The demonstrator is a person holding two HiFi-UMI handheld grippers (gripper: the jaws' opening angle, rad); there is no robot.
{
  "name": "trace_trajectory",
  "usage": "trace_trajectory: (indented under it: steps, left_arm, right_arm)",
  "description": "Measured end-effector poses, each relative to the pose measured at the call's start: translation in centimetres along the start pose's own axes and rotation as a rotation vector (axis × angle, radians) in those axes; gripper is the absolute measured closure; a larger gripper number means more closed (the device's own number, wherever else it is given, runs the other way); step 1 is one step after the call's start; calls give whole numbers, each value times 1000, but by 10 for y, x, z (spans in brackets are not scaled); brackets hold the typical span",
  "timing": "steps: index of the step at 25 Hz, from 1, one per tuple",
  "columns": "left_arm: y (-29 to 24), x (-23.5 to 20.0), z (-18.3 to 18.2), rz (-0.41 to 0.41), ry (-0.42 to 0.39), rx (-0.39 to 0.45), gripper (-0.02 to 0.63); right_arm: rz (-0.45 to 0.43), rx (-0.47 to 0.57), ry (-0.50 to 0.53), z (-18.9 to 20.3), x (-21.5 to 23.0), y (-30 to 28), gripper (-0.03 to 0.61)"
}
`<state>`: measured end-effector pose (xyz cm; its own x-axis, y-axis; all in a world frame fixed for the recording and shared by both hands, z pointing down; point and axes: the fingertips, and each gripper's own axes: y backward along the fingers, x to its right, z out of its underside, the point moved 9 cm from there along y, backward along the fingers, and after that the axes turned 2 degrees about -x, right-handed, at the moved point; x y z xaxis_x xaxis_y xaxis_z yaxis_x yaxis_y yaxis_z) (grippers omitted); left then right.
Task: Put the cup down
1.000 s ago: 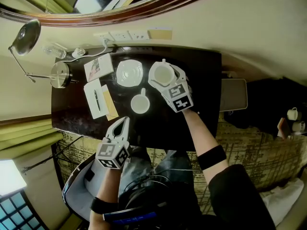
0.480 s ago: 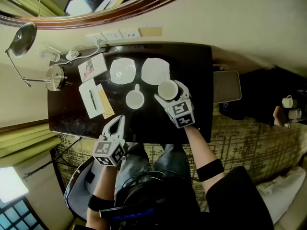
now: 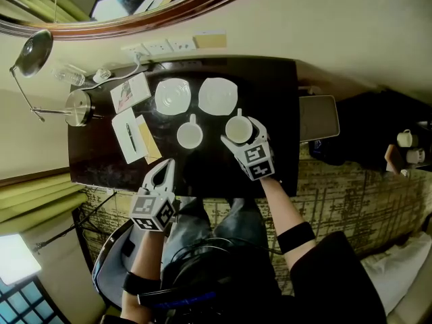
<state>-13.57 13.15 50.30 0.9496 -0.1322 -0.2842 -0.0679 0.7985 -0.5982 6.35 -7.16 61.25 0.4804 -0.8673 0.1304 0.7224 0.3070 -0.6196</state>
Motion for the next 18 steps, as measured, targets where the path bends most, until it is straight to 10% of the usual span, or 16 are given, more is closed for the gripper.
trace_trajectory:
  steps: [18]
  left_arm:
    - [-2,-3,-5,6,5,13,613]
  right_arm:
    - [8,-6,-26,9,0,10,94]
